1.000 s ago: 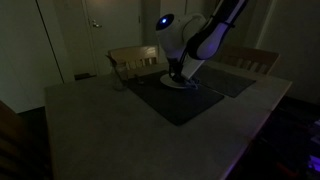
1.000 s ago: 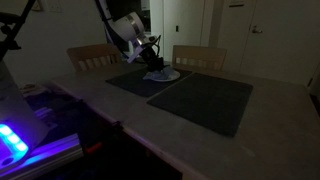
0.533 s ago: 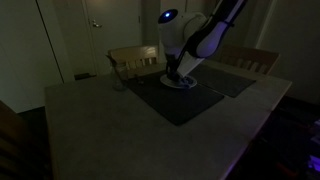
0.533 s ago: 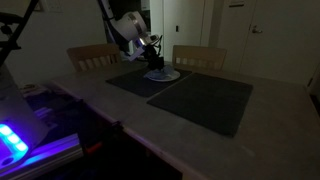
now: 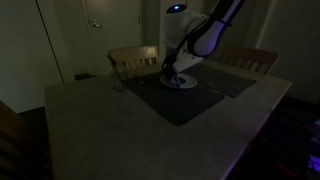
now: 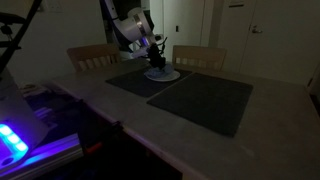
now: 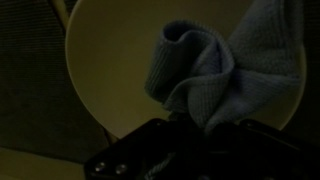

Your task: Use the towel to wipe the plate

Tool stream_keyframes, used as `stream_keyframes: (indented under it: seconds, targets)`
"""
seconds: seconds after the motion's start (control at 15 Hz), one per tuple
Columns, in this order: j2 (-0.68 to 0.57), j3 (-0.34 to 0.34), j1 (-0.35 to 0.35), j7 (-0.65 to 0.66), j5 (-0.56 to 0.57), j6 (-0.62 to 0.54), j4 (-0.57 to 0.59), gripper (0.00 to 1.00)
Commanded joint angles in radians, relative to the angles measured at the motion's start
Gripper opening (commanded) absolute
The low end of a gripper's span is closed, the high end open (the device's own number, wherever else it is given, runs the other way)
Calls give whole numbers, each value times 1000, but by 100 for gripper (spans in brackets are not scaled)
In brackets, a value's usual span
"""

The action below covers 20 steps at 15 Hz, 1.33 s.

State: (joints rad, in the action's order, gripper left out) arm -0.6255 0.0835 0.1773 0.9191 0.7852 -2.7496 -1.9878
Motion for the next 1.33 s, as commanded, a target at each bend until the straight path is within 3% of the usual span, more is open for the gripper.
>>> stream_keyframes:
  seconds: [0.0, 0.2, 0.27, 0.47, 0.6, 0.93, 1.27]
  targets:
    - [-92, -49, -74, -138, -178, -170, 29, 3]
    - [-102, -111, -148, -360, -433, -275, 6, 3]
    - [-101, -171, -207, -447, -523, -281, -2, 3]
    - [-97, -323, -356, -687, -781, -202, -4, 3]
    - [-87, -348, -402, -777, -879, -146, -4, 3]
    - [-52, -223, -322, -807, -913, 20, 19, 3]
    - [-54, -160, -275, -848, -886, 239, 85, 3]
